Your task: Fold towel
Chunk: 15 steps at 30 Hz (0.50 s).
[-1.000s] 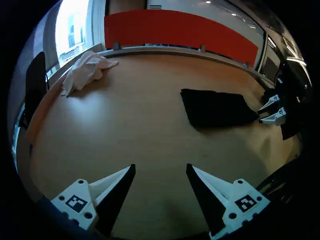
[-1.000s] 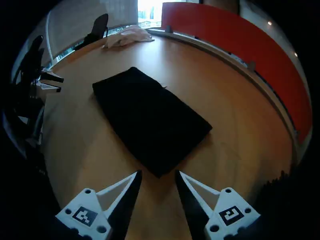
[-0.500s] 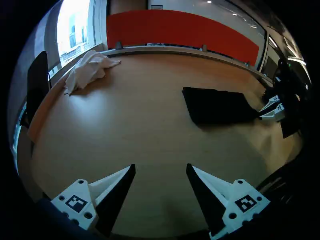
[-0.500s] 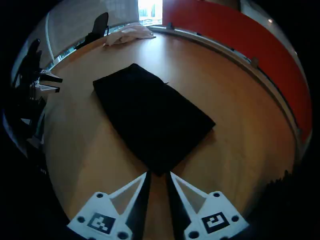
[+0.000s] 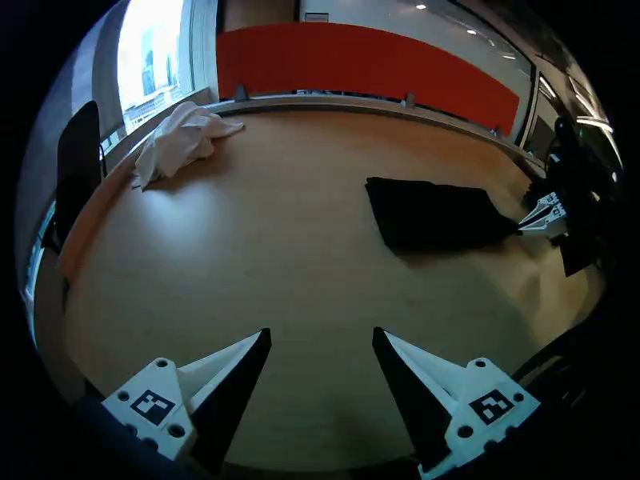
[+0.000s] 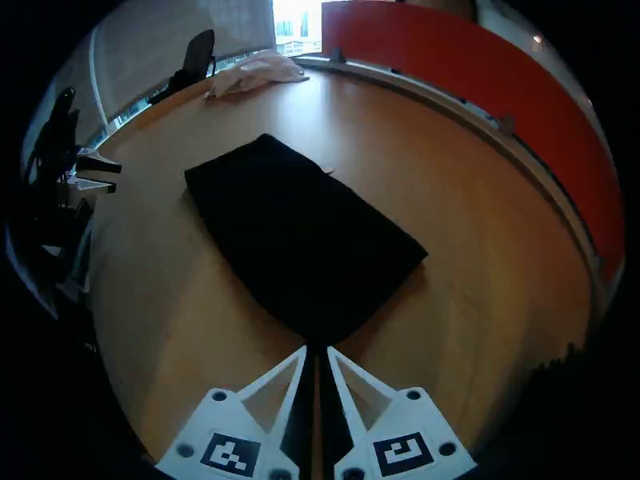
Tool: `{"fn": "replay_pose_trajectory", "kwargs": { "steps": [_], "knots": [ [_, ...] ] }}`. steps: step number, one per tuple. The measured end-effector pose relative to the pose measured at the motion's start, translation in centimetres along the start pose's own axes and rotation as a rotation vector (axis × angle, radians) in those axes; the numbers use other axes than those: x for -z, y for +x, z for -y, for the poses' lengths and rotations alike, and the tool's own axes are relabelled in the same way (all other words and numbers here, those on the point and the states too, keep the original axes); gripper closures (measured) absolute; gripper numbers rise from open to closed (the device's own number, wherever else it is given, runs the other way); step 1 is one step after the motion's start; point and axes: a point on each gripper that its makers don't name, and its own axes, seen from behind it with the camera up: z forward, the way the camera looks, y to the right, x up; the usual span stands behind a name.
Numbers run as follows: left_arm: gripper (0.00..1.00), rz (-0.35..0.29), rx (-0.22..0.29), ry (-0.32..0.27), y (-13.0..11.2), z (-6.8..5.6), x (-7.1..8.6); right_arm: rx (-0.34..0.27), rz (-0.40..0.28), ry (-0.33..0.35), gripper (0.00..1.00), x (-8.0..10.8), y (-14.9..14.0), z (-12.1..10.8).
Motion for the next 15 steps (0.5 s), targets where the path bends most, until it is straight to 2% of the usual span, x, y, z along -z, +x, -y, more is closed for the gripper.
{"fn": "replay_pose_trajectory", "kwargs": {
  "steps": [15],
  "knots": [
    [0.06,-0.021,-0.020,0.007,0.5,0.0,-0.1,-0.003,-0.032,-0.032,0.98,2.4,0.8,-0.3]
  ]
}}
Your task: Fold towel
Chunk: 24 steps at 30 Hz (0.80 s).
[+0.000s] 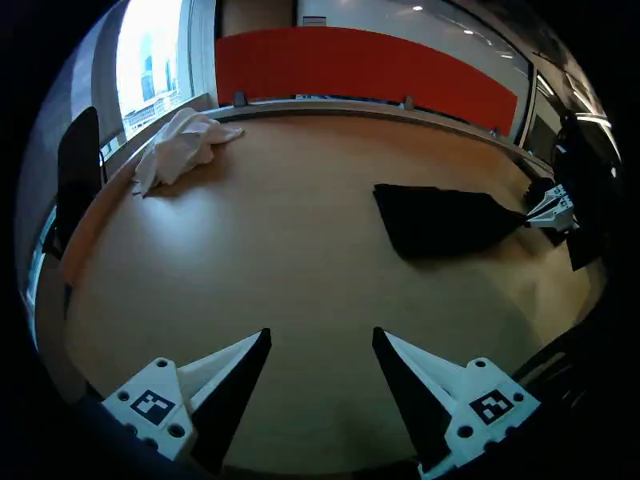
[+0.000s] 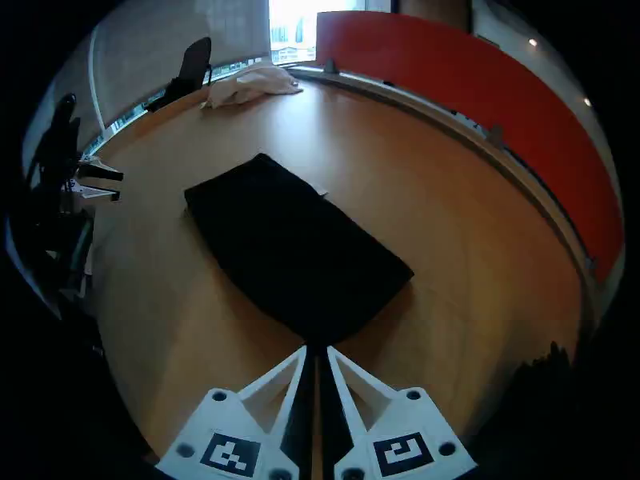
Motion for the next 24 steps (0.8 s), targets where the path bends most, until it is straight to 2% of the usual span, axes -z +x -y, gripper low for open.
{"fn": "replay_pose_trajectory", "kwargs": {
  "steps": [12,18,24],
  "knots": [
    [0.06,-0.004,-0.021,-0.012,0.0,-0.4,-0.1,-0.006,-0.020,-0.035,0.98,2.6,0.0,-0.7],
    [0.06,-0.006,-0.031,-0.011,0.0,-0.5,0.0,0.008,-0.027,-0.036,0.98,2.9,0.7,-0.7],
    [0.06,-0.011,-0.026,-0.010,0.0,-0.6,0.1,0.048,-0.057,-0.029,0.98,2.8,3.3,-0.3]
  ]
}}
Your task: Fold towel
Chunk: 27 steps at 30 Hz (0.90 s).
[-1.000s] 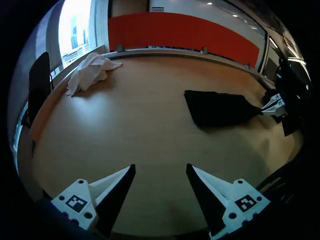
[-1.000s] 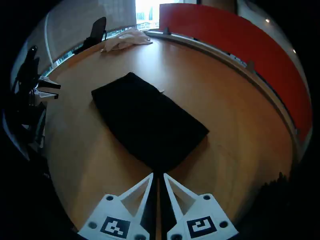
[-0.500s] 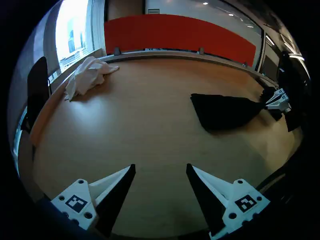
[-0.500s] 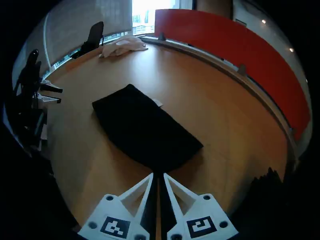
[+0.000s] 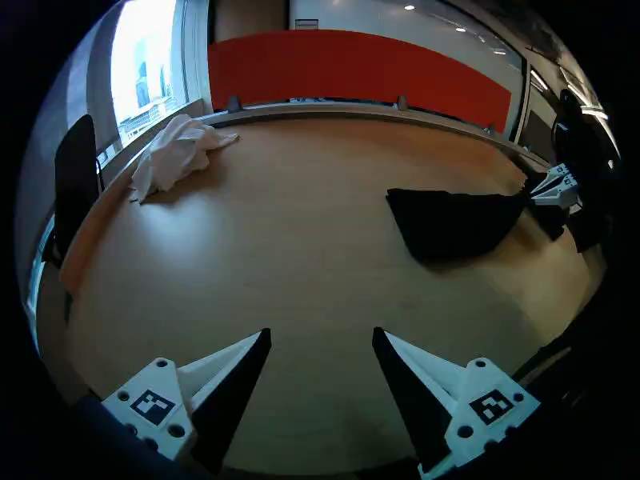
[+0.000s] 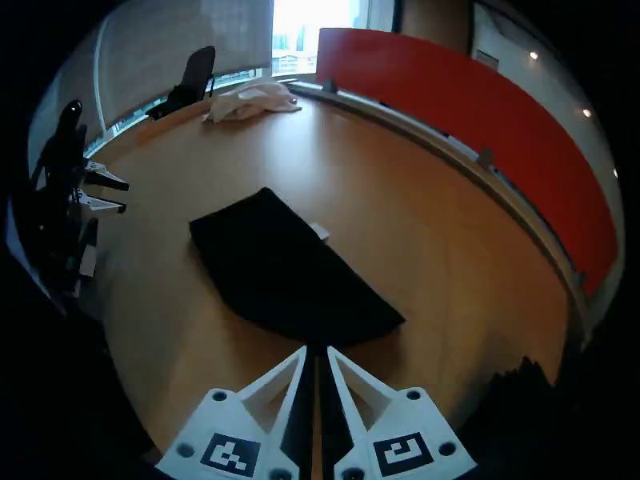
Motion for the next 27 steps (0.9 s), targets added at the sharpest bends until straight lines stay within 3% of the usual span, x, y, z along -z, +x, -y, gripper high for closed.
{"fn": "replay_pose_trajectory", "kwargs": {
  "steps": [6,18,27],
  "knots": [
    [0.06,-0.004,-0.014,0.001,-0.1,-0.3,0.0,0.053,-0.032,0.020,0.98,-0.5,3.4,0.5],
    [0.06,-0.002,0.009,0.009,-0.7,-0.1,0.2,0.157,-0.096,0.073,0.98,-1.7,10.0,2.6],
    [0.06,0.001,0.019,0.014,-1.2,0.1,0.5,0.207,-0.108,0.111,0.98,-2.7,12.2,4.3]
  ]
}}
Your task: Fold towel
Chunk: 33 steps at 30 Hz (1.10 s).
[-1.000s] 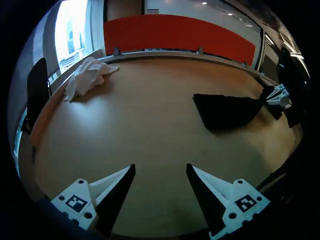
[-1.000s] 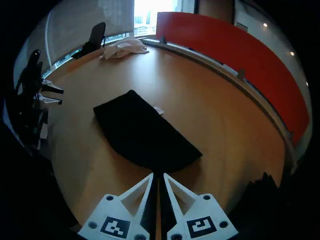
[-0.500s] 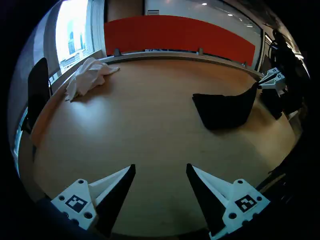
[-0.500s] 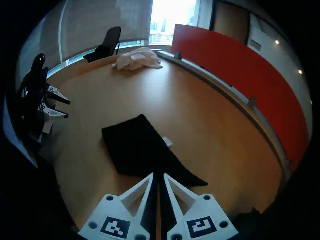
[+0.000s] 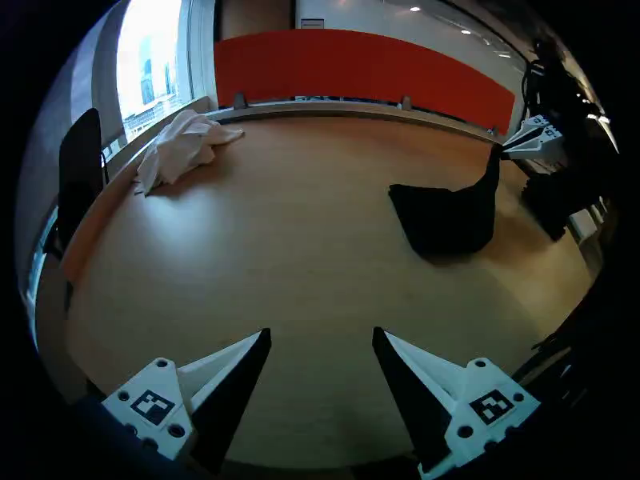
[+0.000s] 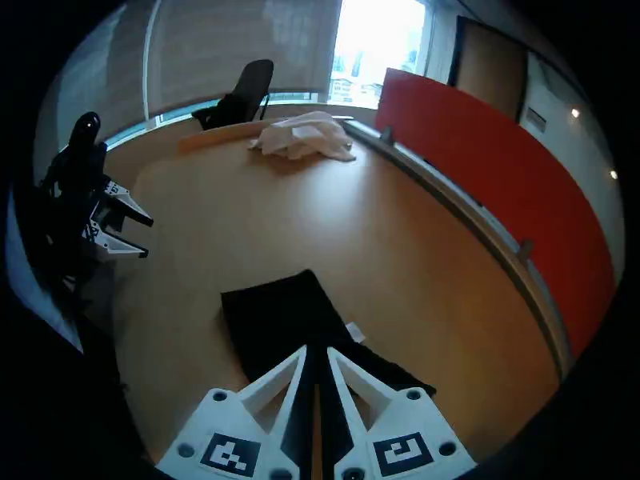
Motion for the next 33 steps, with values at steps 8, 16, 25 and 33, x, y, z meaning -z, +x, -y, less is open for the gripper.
{"fn": "replay_pose_trajectory", "kwargs": {
  "steps": [8,16,25,33],
  "knots": [
    [0.06,0.003,0.003,0.003,-0.3,0.1,0.2,0.039,-0.003,0.052,0.98,-2.1,1.6,1.4],
    [0.06,0.000,0.029,0.015,-0.5,0.2,0.8,0.072,0.017,0.152,0.98,-6.2,2.6,5.1],
    [0.06,0.013,0.078,0.031,-1.4,0.2,1.2,0.066,0.110,0.269,0.98,-12.2,-0.1,10.3],
    [0.06,0.016,0.086,0.033,-1.7,0.0,1.1,0.064,0.130,0.287,0.98,-13.2,-0.5,11.1]
  ]
}}
